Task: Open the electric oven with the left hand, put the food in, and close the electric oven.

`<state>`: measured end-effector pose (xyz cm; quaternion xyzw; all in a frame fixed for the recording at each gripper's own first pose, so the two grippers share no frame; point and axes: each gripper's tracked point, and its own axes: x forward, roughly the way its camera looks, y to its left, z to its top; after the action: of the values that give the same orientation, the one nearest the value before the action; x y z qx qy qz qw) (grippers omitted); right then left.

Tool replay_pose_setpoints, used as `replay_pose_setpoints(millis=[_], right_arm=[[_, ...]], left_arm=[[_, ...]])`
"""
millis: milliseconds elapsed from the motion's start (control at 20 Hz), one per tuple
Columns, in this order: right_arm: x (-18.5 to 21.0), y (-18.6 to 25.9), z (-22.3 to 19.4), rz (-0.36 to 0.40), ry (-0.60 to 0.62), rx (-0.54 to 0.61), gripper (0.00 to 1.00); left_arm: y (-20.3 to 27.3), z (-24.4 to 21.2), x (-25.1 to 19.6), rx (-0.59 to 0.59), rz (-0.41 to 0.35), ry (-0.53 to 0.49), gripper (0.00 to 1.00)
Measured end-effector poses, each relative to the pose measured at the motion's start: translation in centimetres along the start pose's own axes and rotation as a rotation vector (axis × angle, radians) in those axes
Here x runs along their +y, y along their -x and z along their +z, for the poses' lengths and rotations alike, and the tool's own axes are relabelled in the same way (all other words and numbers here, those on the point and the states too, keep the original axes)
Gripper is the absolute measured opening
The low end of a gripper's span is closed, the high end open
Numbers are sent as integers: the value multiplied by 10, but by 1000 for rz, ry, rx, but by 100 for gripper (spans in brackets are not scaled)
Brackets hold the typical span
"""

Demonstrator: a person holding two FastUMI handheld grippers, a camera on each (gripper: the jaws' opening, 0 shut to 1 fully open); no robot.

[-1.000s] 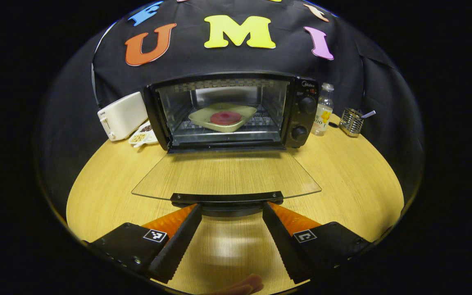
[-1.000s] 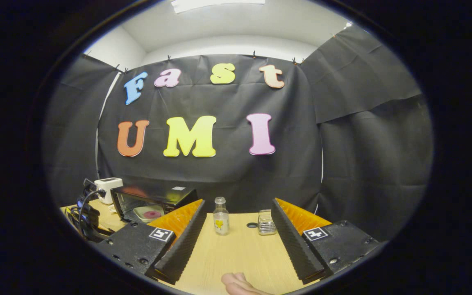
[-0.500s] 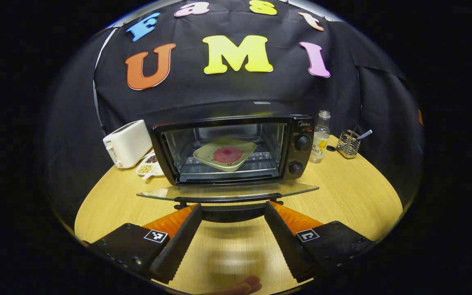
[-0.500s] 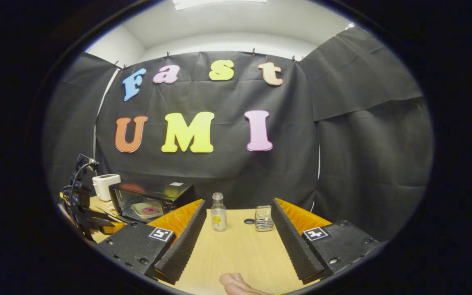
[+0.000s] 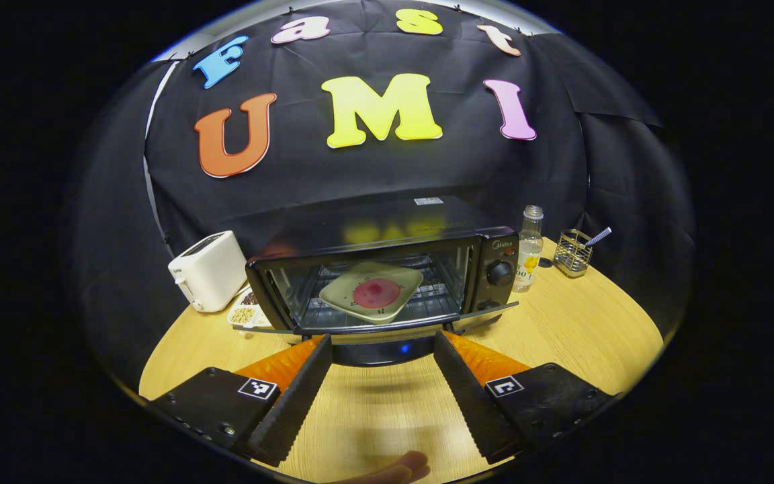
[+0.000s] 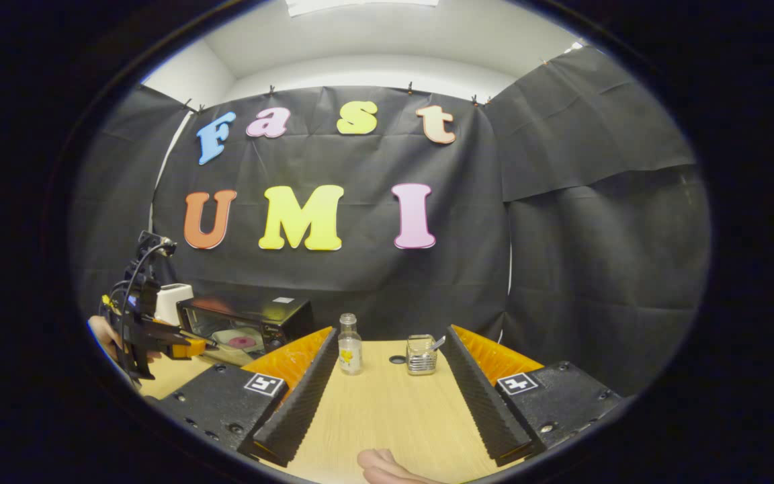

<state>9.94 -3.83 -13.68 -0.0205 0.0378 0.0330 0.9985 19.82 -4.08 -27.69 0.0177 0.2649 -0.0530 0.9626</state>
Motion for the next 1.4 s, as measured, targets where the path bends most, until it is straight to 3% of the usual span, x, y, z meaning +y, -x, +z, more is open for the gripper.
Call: replay_pose_setpoints(millis=[400,550,700,900,950,1100,1200,1400], right_arm=[[5,39,8,9,1,-26,97],[5,54,11,8,18,-36,96],[3,73,22,-2,-2,-51,97],[4,99,34,-3,-34,-70,97],[8,105,34,2,-41,-70,100],[12,117,33,2,-67,-53,97],[22,125,37,30,-70,-56,100],[32,133,37,45,-59,-51,97]], left_arm=[[-36,55,4,-35,14,15,97],[-17,70,11,-60,45,13,97],[34,83,5,-132,37,34,97],[117,87,15,-220,90,30,96],[137,84,17,-233,104,36,100],[200,76,20,-285,148,74,96],[236,73,11,-348,125,37,96],[293,49,14,-414,185,31,96]])
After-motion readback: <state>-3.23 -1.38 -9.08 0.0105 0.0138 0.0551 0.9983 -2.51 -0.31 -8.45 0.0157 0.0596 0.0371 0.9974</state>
